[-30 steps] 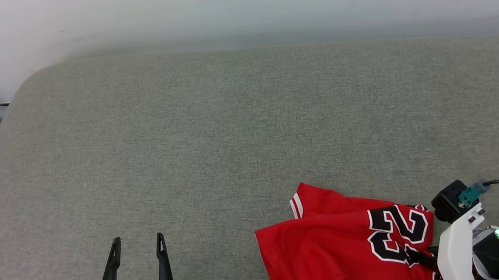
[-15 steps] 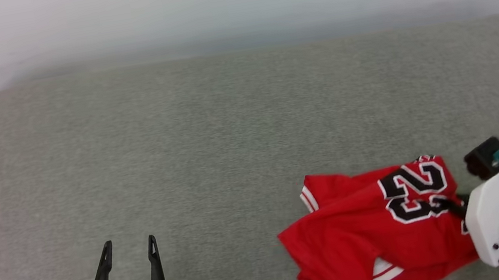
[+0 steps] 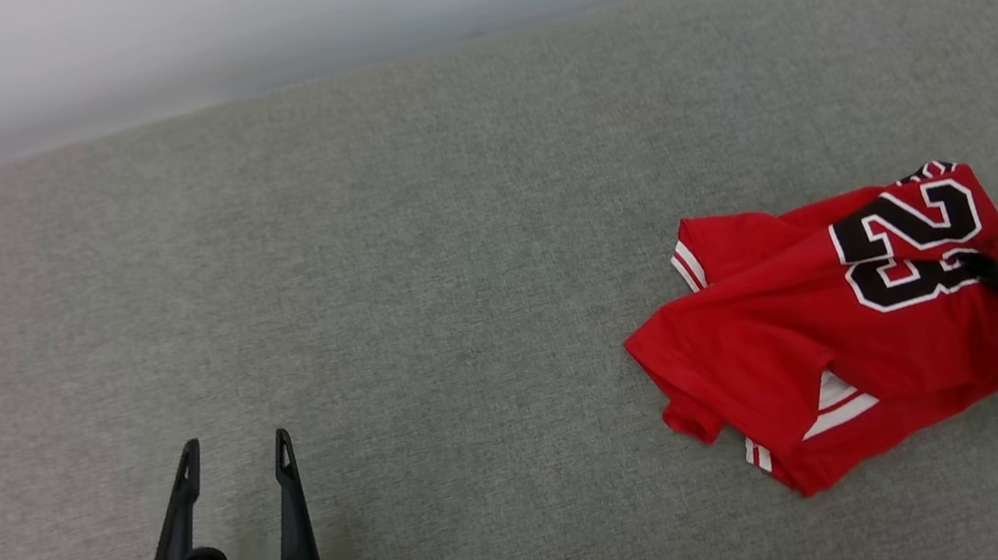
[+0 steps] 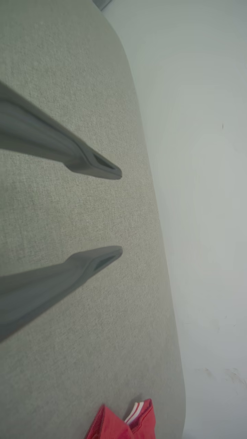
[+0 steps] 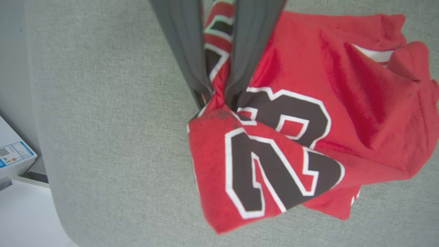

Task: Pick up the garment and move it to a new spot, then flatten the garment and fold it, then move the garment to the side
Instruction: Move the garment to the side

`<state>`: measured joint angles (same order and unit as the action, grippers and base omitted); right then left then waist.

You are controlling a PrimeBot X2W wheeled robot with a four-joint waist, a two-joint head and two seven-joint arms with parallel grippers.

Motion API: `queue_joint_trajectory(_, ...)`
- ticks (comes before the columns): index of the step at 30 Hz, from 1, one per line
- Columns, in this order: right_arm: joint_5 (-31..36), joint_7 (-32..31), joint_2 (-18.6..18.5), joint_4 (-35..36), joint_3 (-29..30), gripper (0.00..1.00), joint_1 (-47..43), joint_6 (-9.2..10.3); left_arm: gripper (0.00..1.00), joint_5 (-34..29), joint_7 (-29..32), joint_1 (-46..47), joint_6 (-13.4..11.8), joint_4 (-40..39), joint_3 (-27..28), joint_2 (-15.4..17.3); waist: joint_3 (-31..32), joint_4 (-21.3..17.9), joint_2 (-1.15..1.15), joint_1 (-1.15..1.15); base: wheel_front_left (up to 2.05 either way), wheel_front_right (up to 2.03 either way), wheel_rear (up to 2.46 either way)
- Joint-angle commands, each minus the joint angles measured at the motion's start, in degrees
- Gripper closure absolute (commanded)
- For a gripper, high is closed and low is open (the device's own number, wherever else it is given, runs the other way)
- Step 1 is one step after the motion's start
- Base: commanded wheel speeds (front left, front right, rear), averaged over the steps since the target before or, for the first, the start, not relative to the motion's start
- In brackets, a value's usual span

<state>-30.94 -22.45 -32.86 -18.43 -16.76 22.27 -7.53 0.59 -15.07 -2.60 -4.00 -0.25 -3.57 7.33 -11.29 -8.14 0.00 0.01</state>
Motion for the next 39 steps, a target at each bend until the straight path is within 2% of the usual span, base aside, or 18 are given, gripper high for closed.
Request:
queue_joint_trajectory(1, 0.36, 0.24, 0.56, 0.25, 0.3, 1.0, 0.97, 0.09, 0.0, -0.2, -0.13, 0.97, -0.05, -0.36, 0.12, 0.45, -1.41, -1.08, 0.0, -0.01, 0.0, 0.0, 0.0)
queue_joint_trajectory(10, 3.48, 0.26, -0.76, -0.81, 6.61, 1.0, 6.08, 0.1, 0.0, -0.46, -0.13, 4.26, 0.41, -2.73, 0.53, 1.93, -7.78, -1.02, 0.0, -0.01, 0.0, 0.0, 0.0)
queue_joint_trajectory(22, 10.17, -3.62, -4.75, -5.42, 24.09, 1.0, 14.45, 0.1, 0.0, -1.08, -0.13, 9.74, 0.46, -7.2, 0.83, 4.04, -17.75, 0.49, 0.0, -0.01, 0.0, 0.0, 0.0)
queue_joint_trajectory(31, 16.78, -5.55, -5.68, -8.81, 34.61, 1.0, 16.91, 0.1, 0.0, -1.32, -0.13, 11.27, -0.06, -9.0, 0.02, 4.59, -20.66, 1.61, 0.0, -0.01, 0.0, 0.0, 0.0)
queue_joint_trajectory(36, 19.03, -5.31, -3.93, -9.96, 37.7, 1.0, 17.75, 0.1, 0.0, -1.28, -0.13, 11.35, -0.49, -9.23, -0.4, 4.64, -20.84, 2.07, 0.0, -0.01, 0.0, 0.0, 0.0)
queue_joint_trajectory(37, 19.82, -4.68, -3.68, -10.08, 38.36, 0.64, 17.92, 0.1, 0.0, -1.23, -0.13, 11.42, -0.58, -9.07, -0.53, 4.56, -20.64, 2.2, 0.0, -0.01, 0.0, 0.0, 0.0)
queue_joint_trajectory(38, 20.72, -3.95, -3.44, -10.19, 38.89, 0.0, 18.0, 0.1, 0.0, -1.14, -0.13, 11.49, -0.57, -8.84, -0.66, 4.47, -20.36, 2.36, 0.0, -0.01, 0.0, 0.0, 0.0)
queue_joint_trajectory(39, 21.57, -3.14, -3.04, -10.3, 39.2, 0.0, 17.91, 0.1, 0.0, -1.04, -0.13, 11.55, -0.66, -8.5, -0.8, 4.35, -19.9, 2.52, 0.0, -0.01, 0.0, 0.0, 0.0)
